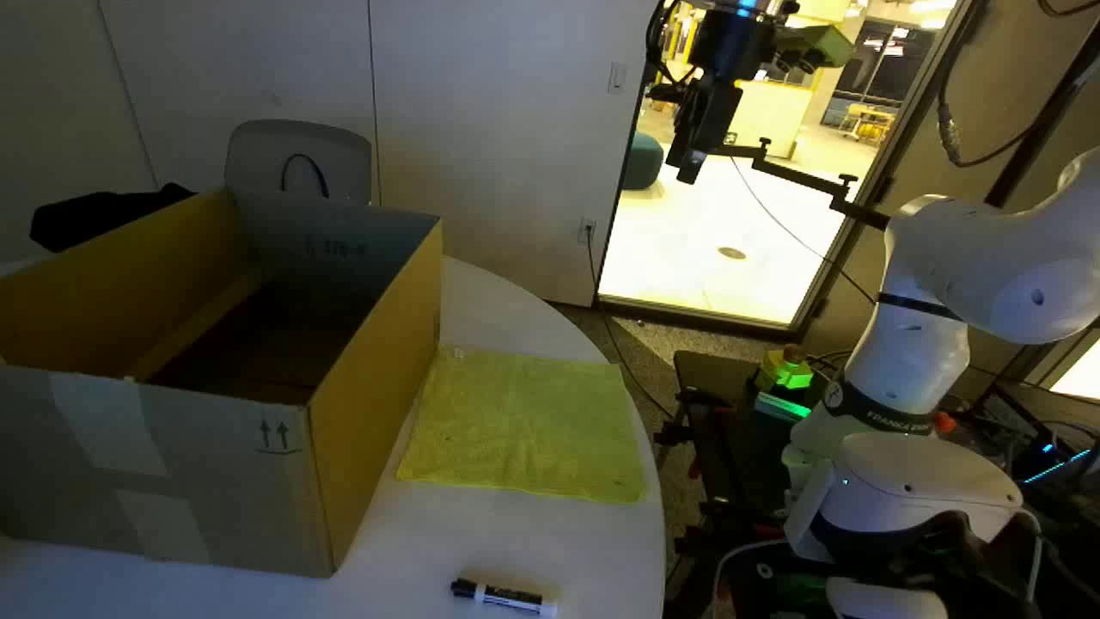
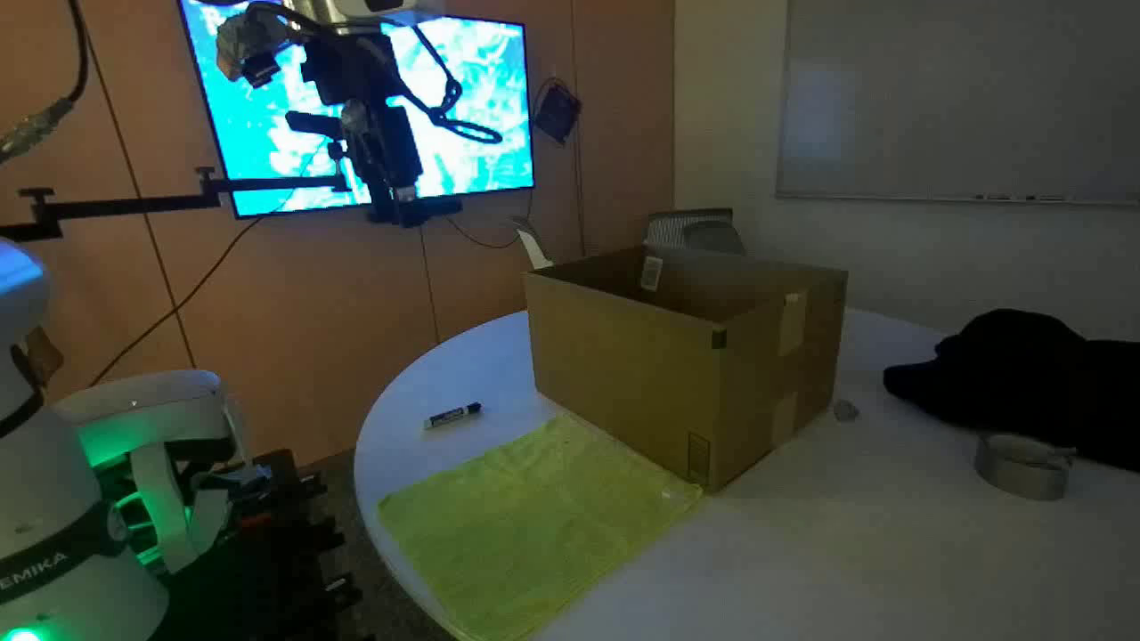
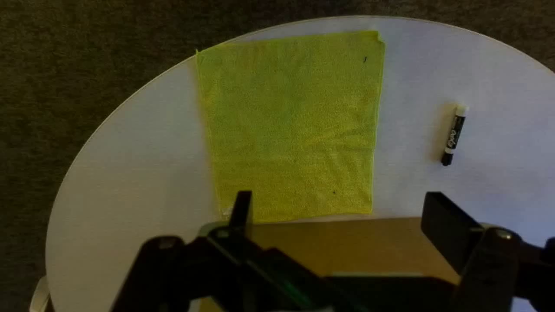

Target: Pick up the marker from the table and wrap it on the cloth, then pick up the cloth and put it in the box

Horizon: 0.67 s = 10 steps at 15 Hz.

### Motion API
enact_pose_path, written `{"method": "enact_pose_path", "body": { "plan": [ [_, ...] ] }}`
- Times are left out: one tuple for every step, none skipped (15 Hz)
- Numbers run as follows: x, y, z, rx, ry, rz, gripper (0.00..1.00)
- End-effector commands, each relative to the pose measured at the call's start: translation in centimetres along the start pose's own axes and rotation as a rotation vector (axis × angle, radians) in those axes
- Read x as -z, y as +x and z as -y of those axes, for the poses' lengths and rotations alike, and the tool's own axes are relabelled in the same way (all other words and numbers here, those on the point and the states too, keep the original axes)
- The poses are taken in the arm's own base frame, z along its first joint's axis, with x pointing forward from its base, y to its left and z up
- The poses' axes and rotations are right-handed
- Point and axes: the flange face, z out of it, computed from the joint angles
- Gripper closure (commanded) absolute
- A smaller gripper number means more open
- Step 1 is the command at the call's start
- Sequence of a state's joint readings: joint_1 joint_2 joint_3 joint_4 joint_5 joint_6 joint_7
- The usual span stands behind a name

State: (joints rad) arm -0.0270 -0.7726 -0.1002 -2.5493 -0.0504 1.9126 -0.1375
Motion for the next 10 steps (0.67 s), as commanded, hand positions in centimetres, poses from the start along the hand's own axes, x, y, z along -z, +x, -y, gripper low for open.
{"method": "enact_pose_path", "body": {
  "plan": [
    [0.4, 0.1, 0.0, 0.0, -0.001, -0.006, 0.0],
    [0.3, 0.3, 0.2, 0.003, -0.008, -0.003, 0.0],
    [-0.1, 0.3, 0.6, 0.009, -0.01, 0.001, 0.0],
    [-0.4, 0.5, 0.9, 0.013, -0.009, 0.002, 0.0],
    [-1.0, 1.0, 1.3, 0.022, -0.009, 0.008, 0.0],
    [-1.7, 1.5, 1.9, 0.022, -0.008, 0.011, 0.0],
    [-2.8, 2.1, 2.9, 0.038, 0.004, 0.018, 0.0],
    [-3.8, 2.7, 3.9, 0.038, 0.001, 0.013, 0.0],
    [-5.3, 3.3, 5.5, 0.058, 0.015, 0.02, 0.0],
    [-6.6, 3.9, 6.8, 0.076, 0.02, 0.027, 0.0]
  ]
}}
